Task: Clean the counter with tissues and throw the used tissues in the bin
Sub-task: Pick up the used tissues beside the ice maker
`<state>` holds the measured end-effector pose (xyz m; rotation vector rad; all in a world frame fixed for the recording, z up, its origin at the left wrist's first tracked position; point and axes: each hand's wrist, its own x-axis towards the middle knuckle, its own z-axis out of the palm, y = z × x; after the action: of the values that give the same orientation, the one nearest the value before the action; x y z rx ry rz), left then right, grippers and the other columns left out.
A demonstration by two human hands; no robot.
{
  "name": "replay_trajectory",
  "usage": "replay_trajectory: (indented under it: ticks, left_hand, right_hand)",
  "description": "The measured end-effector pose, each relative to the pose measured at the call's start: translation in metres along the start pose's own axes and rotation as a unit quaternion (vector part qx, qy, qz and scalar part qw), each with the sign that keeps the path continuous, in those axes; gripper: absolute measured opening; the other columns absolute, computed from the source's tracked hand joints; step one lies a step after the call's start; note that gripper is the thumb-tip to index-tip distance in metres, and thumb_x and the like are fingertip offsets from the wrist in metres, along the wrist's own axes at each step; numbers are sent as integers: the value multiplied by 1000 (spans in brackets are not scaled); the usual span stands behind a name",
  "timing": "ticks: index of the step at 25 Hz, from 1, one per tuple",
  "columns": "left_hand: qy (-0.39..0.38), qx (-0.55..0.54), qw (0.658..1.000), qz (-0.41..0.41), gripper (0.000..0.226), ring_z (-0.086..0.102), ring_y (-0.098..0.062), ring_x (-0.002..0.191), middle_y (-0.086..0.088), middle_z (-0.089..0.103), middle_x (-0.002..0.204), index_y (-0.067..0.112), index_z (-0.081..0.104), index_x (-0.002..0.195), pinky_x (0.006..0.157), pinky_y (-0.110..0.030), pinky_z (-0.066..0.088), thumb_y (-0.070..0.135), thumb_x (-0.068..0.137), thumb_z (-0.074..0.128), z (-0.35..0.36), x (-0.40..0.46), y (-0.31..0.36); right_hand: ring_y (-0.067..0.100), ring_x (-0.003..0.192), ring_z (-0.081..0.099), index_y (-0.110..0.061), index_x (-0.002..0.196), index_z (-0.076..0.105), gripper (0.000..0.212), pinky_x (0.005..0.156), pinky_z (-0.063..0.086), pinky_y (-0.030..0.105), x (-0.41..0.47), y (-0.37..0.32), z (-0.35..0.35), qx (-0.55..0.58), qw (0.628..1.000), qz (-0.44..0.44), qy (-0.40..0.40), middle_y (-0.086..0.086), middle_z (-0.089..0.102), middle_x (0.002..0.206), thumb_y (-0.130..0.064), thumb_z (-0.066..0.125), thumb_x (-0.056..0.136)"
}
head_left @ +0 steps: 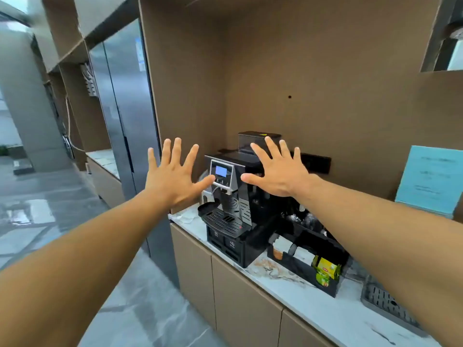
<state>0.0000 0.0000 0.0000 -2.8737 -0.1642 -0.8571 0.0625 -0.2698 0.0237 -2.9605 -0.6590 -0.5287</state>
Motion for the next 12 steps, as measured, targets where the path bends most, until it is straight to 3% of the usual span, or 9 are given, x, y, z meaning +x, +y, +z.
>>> replay_trajectory:
  ticks: [12]
  left_hand:
    - [-41, 43, 996, -60, 103, -14, -32, 154, -12, -7, 169, 37, -5, 159, 119, -65, -7, 95, 74, -4, 72, 2, -141]
  right_hand:
    - [37, 151, -6, -49, 151, -6, 94, 117, 2, 65, 110, -134, 87, 22, 996, -85, -7, 1, -10, 166, -93, 23, 73]
